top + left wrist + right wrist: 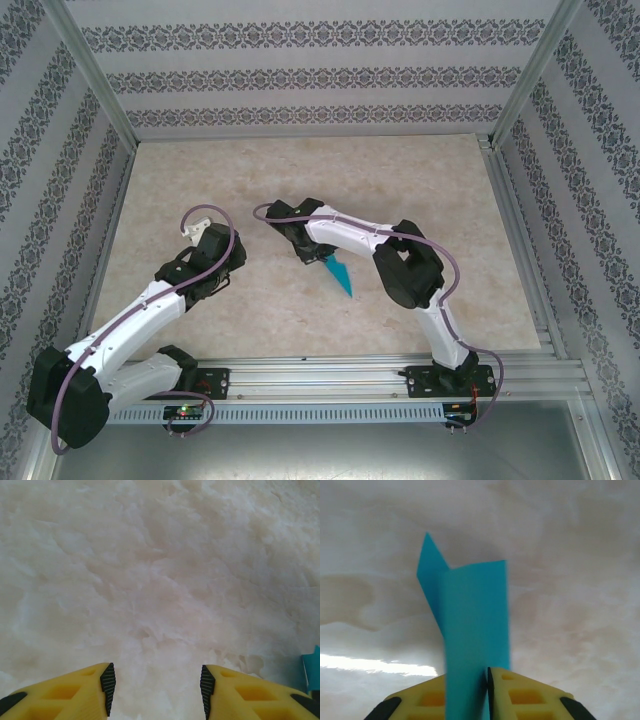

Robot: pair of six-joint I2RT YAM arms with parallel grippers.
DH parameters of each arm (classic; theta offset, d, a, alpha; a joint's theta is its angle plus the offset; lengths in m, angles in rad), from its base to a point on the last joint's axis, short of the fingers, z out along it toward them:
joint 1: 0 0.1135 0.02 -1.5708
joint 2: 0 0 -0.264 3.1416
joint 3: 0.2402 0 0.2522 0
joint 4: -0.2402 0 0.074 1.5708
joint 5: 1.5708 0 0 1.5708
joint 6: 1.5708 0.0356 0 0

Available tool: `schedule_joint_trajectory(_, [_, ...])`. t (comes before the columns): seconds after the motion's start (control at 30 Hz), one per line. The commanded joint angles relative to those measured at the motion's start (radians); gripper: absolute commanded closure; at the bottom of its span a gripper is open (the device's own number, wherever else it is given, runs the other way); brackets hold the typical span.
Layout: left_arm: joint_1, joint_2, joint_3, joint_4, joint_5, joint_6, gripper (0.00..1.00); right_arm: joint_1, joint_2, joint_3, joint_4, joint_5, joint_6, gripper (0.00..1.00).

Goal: Fold a paper plane with a square sheet of paper (pick it up from the middle)

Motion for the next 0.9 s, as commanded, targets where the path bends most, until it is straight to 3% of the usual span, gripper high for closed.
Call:
schedule_joint_trajectory(0.0, [0.015,0.001,-0.003,-0.027,-0.017,-0.014,0.48,0.006,-0.027,-0.014,0.128,-0.199,0.043,0.78])
schedule_joint_trajectory(0.2, [0.014,0.018,-0.001,-0.016,0.011,-0.005,0.46,-0.038,-0.183,-0.19,0.374,-0.422,0.067,0.49])
schedule_joint_trajectory(0.3, [0.014,0.031,0.0,-0.01,0.023,-0.003,0.46,-0.08,-0.274,-0.295,0.476,-0.499,0.085,0.45])
schedule_joint_trajectory(0.43, [0.015,0.052,0.008,0.0,0.044,0.007,0.46,-0.151,-0.388,-0.446,0.631,-0.631,0.099,0.47])
schedule_joint_trajectory(0.57, [0.014,0.086,0.022,0.007,0.07,0.015,0.46,-0.22,-0.403,-0.54,0.773,-0.819,0.143,0.57])
schedule_joint_trajectory(0.7, [0.014,0.119,0.038,0.016,0.098,0.026,0.45,-0.247,-0.369,-0.563,0.822,-0.876,0.165,0.69])
schedule_joint_trajectory(0.87, [0.014,0.168,0.059,0.032,0.166,0.057,0.44,-0.268,-0.288,-0.558,0.842,-0.87,0.181,0.74])
